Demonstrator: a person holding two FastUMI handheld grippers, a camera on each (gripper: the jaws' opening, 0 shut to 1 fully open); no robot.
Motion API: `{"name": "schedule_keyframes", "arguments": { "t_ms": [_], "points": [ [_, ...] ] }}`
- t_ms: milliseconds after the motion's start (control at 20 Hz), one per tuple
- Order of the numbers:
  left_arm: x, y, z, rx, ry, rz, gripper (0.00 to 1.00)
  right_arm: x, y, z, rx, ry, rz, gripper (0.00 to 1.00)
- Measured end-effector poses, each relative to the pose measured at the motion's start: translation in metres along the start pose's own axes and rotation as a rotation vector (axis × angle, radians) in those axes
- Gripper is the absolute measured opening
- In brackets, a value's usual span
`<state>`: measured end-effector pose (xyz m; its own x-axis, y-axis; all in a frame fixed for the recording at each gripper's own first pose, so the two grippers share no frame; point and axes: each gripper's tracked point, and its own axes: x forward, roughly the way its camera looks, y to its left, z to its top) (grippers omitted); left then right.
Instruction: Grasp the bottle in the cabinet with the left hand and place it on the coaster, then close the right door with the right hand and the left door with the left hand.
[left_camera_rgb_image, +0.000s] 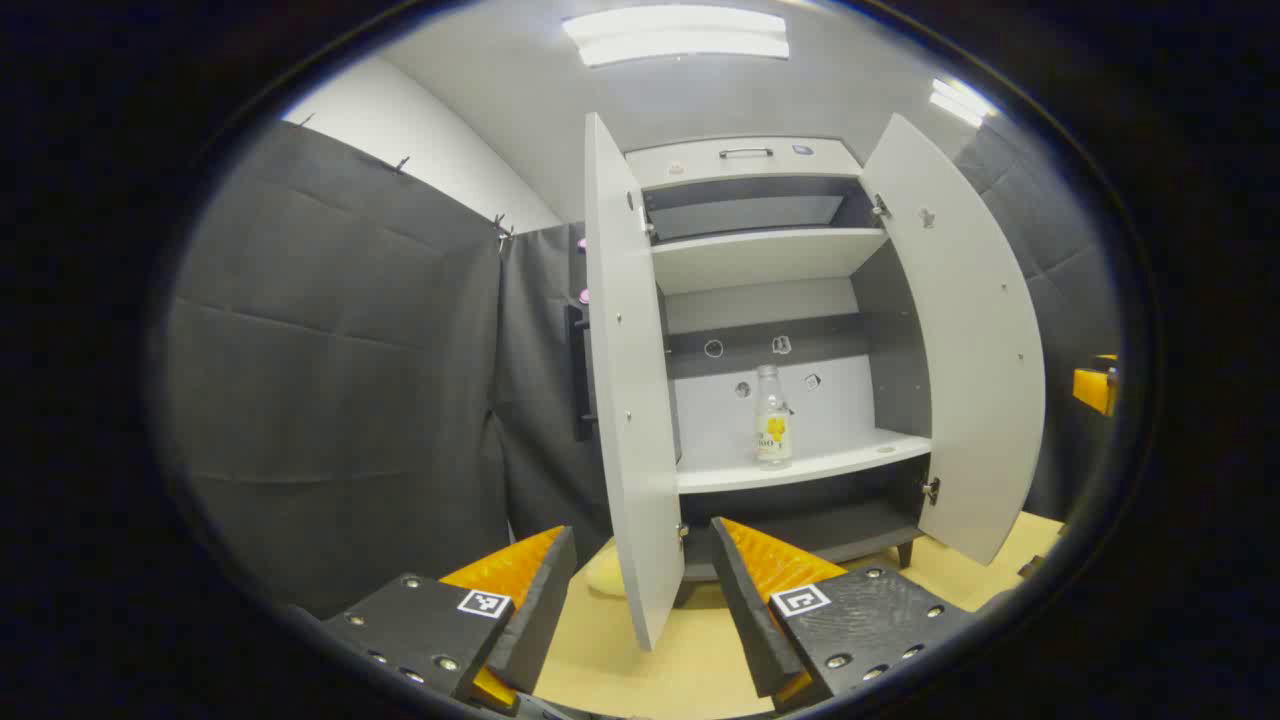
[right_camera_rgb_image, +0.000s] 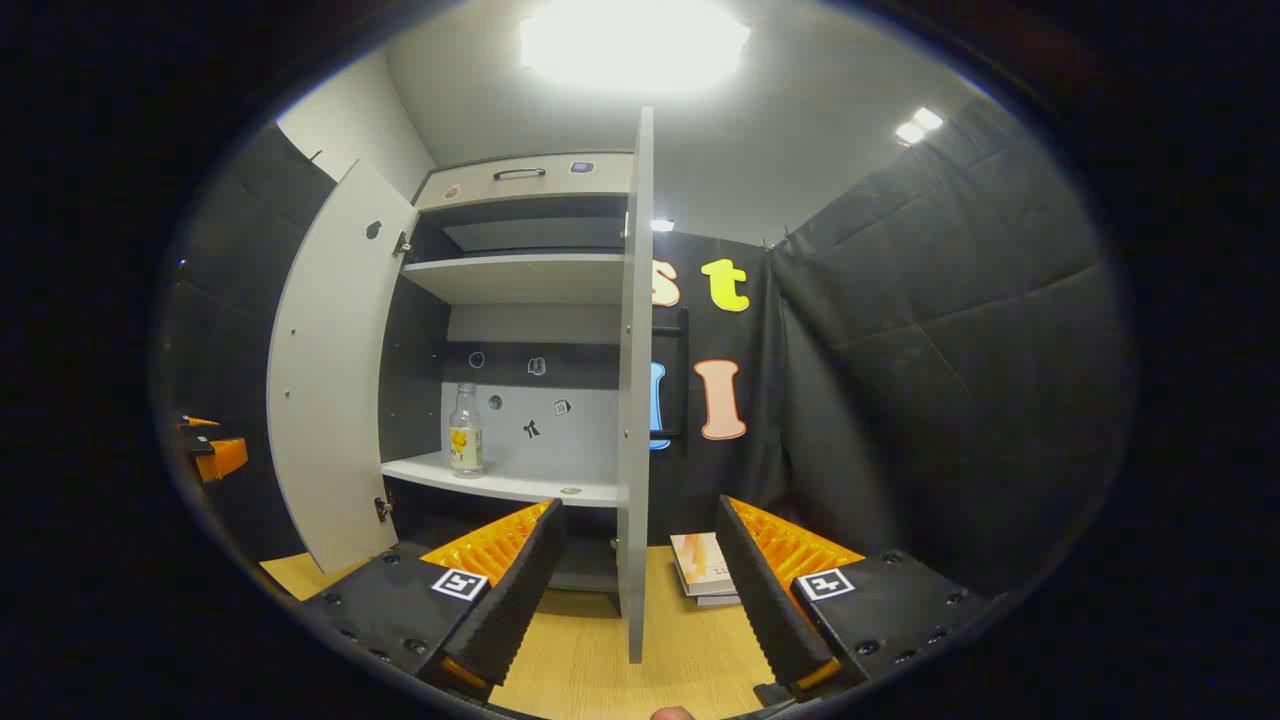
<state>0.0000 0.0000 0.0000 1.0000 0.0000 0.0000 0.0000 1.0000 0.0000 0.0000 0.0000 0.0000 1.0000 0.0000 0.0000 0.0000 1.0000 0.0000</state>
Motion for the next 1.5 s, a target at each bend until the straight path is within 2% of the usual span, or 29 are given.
{"name": "schedule_keyframes", "arguments": {
  "t_ms": [50, 500, 1050, 1300, 1500],
  "points": [
    [-0.001, 0.001, 0.002, 0.006, -0.002, -0.001, 0.8, -0.001, 0.0, 0.002, -0.001, 0.0, -0.002, 0.94],
    [-0.012, 0.005, 0.008, 0.005, -0.015, 0.001, 0.8, -0.01, -0.004, 0.003, 0.003, 0.011, -0.004, 0.96],
    [-0.017, 0.004, 0.012, 0.008, -0.02, 0.006, 0.8, -0.014, -0.006, 0.002, 0.003, 0.015, -0.004, 0.94],
    [-0.013, -0.016, 0.016, 0.001, -0.018, -0.01, 0.8, -0.012, -0.02, -0.004, -0.005, 0.025, 0.003, 0.96],
    [-0.007, -0.052, 0.029, 0.002, -0.023, -0.037, 0.78, -0.012, -0.042, -0.01, 0.008, 0.032, 0.011, 0.95]
  ]
}}
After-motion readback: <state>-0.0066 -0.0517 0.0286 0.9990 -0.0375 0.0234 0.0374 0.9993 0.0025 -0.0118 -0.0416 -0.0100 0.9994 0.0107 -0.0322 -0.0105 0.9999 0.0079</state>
